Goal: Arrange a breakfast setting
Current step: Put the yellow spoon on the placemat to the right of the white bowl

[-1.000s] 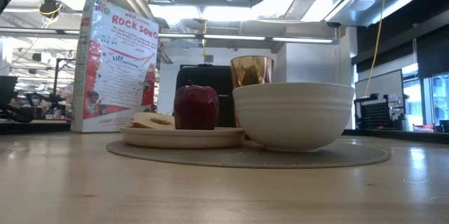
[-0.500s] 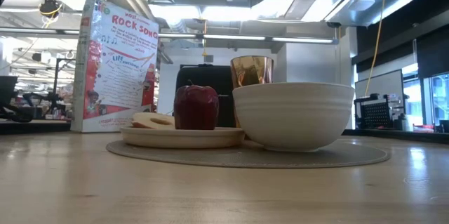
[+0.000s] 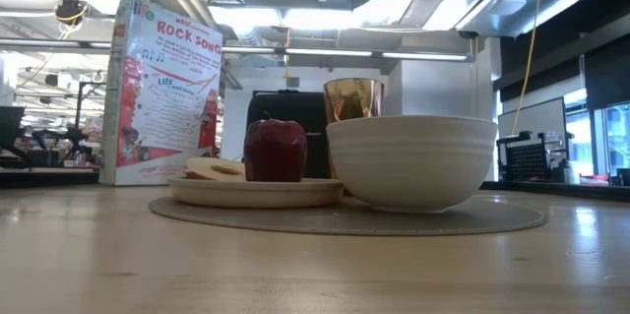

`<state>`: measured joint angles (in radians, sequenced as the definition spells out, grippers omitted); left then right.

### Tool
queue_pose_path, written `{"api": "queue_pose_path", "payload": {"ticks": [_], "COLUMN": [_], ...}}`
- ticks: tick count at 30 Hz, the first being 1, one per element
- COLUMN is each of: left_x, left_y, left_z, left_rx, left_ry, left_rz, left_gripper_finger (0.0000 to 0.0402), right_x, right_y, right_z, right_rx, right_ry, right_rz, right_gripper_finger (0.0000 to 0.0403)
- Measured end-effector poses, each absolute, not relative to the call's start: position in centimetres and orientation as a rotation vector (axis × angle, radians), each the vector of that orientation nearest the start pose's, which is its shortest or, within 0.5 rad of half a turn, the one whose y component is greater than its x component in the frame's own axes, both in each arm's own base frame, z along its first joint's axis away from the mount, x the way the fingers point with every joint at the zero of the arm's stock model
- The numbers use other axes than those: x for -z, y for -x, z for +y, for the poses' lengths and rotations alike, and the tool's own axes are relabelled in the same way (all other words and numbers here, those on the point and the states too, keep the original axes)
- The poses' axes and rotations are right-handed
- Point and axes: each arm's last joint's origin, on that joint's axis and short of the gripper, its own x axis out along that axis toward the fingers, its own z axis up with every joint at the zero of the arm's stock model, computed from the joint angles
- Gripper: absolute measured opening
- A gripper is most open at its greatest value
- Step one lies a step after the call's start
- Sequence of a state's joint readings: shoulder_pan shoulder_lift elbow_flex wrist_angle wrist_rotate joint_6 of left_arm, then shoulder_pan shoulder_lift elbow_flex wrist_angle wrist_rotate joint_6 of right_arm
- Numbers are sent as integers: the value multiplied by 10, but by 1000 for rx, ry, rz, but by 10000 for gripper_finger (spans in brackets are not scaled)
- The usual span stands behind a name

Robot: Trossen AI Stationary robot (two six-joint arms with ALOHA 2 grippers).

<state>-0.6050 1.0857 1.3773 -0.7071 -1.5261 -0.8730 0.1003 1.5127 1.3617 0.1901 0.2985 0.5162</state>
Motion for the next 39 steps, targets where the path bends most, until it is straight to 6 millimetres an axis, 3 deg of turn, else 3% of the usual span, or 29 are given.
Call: {"api": "queue_pose_path", "payload": {"ticks": [6,12,23,39], "left_x": [-455,-473,-470,-469], "left_y": [-192,-214,-245,-247], "left_z": [-69,-61,-49,-51], "left_rx": [-933,-920,-899,-885], "left_ry": [510,504,505,498], "left_rz": [-253,-323,-391,-385], "left_gripper_finger": [33,33,33,38], "right_x": [-391,-395,-396,-402], "right_y": [-354,-352,-350,-345], "right_z": [-19,-43,-50,-66], "right_rx": [116,-31,-97,-135], "right_ry": [-683,-769,-755,-721], "right_rz": [-79,-71,-60,-94], "right_gripper_finger": [127,127,123,5]}}
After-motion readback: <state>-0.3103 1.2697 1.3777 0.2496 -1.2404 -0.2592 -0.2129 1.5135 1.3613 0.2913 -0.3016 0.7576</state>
